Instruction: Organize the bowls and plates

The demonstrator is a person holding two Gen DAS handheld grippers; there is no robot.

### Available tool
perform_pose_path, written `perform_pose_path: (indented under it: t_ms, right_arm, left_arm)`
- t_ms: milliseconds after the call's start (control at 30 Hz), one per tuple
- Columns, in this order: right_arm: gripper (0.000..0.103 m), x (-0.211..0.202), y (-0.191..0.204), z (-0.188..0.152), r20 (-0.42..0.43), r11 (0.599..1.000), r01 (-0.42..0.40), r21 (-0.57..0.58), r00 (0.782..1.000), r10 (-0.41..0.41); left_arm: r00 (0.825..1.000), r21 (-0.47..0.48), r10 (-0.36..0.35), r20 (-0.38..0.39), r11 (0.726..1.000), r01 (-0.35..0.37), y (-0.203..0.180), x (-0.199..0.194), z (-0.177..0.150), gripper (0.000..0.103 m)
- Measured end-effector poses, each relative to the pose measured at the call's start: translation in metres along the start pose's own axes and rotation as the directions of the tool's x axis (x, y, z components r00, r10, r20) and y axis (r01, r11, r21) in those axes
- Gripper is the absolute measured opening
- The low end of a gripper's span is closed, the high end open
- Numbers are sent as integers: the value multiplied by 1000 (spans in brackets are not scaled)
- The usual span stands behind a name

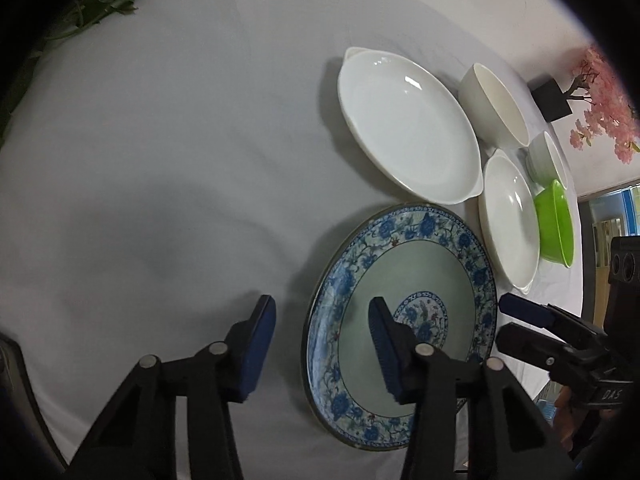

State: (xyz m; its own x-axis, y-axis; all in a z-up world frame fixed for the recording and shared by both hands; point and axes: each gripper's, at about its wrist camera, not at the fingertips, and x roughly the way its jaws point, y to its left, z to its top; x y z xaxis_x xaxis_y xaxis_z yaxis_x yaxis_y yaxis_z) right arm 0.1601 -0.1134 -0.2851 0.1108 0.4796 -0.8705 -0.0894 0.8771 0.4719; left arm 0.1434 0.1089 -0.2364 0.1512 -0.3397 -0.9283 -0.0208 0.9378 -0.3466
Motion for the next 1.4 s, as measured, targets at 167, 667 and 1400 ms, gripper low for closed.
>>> perform_pose_path:
  t_ms: [167,667,1400]
  right_arm:
    - [76,9,3,1,22,999,46,12,999,-47]
    - [15,9,-13,-24,-58,991,96,98,994,-91]
    - [16,-29,-41,-75,-48,990,100,96,994,-96]
  left_arm:
    - [1000,14,-3,-4,1000,3,2,1,1,42]
    - [999,28,44,-30,999,-43,-3,-13,-20,18]
    - [983,42,179,25,983,-180,-38,-19,-67,17]
